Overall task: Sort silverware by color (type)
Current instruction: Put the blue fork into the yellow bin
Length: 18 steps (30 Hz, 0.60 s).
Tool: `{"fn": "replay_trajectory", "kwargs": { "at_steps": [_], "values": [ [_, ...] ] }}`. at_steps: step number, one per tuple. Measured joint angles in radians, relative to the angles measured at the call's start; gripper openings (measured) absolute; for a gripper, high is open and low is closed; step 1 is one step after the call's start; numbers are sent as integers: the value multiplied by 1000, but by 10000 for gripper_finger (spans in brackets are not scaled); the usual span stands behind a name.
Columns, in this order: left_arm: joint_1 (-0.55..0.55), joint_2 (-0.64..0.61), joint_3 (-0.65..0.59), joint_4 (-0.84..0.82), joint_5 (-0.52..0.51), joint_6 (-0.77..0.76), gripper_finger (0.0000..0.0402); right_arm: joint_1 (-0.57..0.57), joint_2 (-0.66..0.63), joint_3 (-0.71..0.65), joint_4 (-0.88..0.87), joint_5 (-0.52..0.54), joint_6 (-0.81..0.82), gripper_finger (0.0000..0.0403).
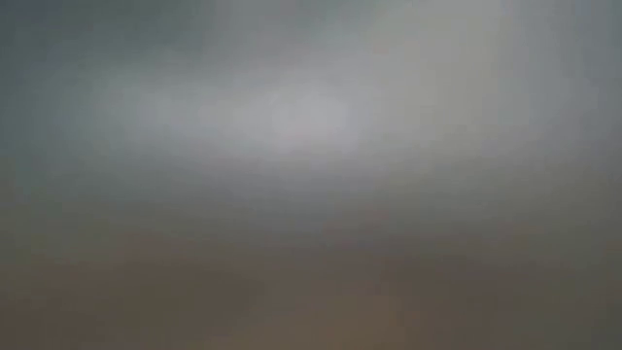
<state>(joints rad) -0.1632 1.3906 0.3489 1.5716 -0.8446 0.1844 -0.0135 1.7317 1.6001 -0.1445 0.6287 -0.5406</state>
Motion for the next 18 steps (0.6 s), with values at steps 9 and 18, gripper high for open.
{"fn": "replay_trajectory", "kwargs": {
  "at_steps": [9,18],
  "values": [
    [27,-82,45,0,47,110,189,0,29,1,61,-1,6,9],
    [34,-117,55,0,42,165,188,2,32,1,76,-1,6,9]
  ]
}}
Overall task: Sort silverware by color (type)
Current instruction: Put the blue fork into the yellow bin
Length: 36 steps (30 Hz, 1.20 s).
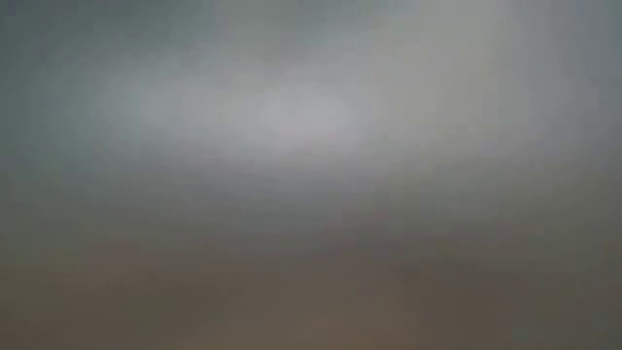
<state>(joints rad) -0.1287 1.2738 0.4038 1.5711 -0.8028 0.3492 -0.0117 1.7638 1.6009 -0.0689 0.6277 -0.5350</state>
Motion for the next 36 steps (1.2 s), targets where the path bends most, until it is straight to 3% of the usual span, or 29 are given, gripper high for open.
{"fn": "replay_trajectory", "kwargs": {
  "at_steps": [5,18,23,32,36],
  "values": [
    [0,0,0,0,0,-15,158,6,0,0,8,0,-19,9],
    [0,-1,0,0,3,-10,9,14,0,0,51,-7,-62,9],
    [0,-1,0,-1,5,-8,2,14,-2,0,47,-6,-77,18],
    [0,-35,0,-2,-3,30,0,16,-25,0,22,-5,-114,76],
    [-10,-75,0,-44,-105,100,0,16,-46,0,-24,29,-118,86]
  ]
}}
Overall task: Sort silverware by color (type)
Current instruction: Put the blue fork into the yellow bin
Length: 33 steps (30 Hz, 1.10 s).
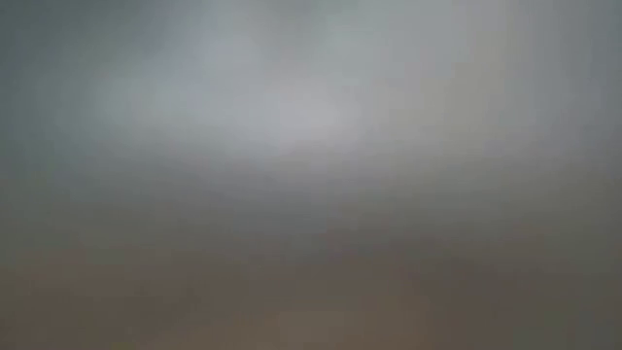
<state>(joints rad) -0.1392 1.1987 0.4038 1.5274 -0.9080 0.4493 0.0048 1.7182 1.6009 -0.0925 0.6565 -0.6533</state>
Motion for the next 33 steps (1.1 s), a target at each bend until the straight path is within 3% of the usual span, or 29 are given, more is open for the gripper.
{"fn": "replay_trajectory", "kwargs": {
  "at_steps": [2,4,9,13,16,20,25,29,33],
  "values": [
    [-22,-22,0,-92,-63,-14,0,0,-14,0,-35,54,-1,87],
    [-59,-43,0,-222,-64,-114,0,0,-30,0,-72,132,9,86],
    [-173,-76,12,-504,137,-456,0,-6,-62,0,-219,236,99,80],
    [-281,-79,60,-586,320,-579,0,-15,-74,0,-343,235,210,82],
    [-370,-73,130,-749,374,-672,0,-19,-75,0,-428,235,295,84],
    [-477,-57,295,-1192,363,-880,0,-21,-75,0,-552,235,399,81],
    [-567,27,641,-1983,337,-1276,0,-21,-75,0,-676,234,517,75],
    [-616,167,929,-2541,444,-1603,0,-21,-75,0,-726,227,581,77],
    [-641,311,1122,-2890,592,-1761,0,-21,-75,0,-737,160,676,82]
  ]
}}
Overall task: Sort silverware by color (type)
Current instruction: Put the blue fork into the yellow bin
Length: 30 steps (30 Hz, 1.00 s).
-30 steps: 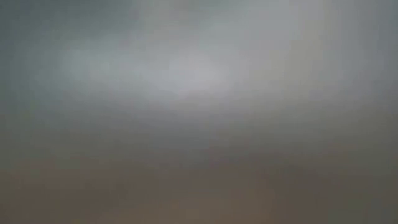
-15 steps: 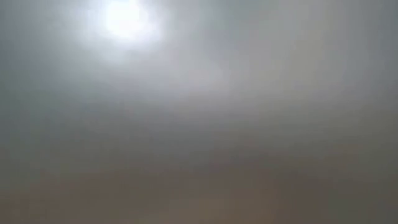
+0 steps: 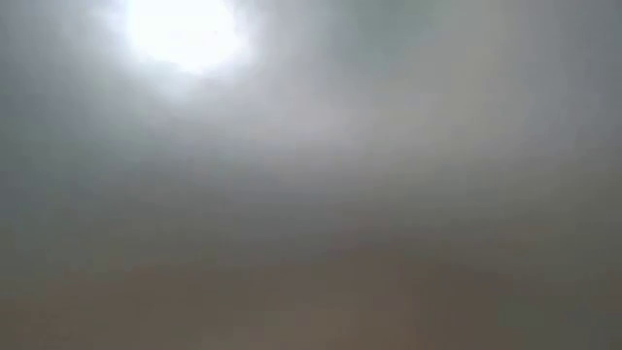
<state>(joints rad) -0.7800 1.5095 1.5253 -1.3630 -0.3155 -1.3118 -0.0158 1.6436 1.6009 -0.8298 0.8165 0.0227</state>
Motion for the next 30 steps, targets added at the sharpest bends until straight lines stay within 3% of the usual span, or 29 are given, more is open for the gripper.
{"fn": "replay_trajectory", "kwargs": {
  "at_steps": [4,12,17,24,30],
  "values": [
    [-11,106,52,-107,109,-17,0,0,10,0,-4,-74,63,84],
    [-11,234,3,1,371,2,0,0,78,-2,-4,-92,30,75],
    [-11,277,2,94,384,69,0,0,114,-2,-4,-92,22,78],
    [-11,314,3,103,386,88,3,0,146,-2,-5,-92,22,89],
    [-23,333,8,105,386,116,37,0,147,-2,-4,-92,38,87]
  ]
}}
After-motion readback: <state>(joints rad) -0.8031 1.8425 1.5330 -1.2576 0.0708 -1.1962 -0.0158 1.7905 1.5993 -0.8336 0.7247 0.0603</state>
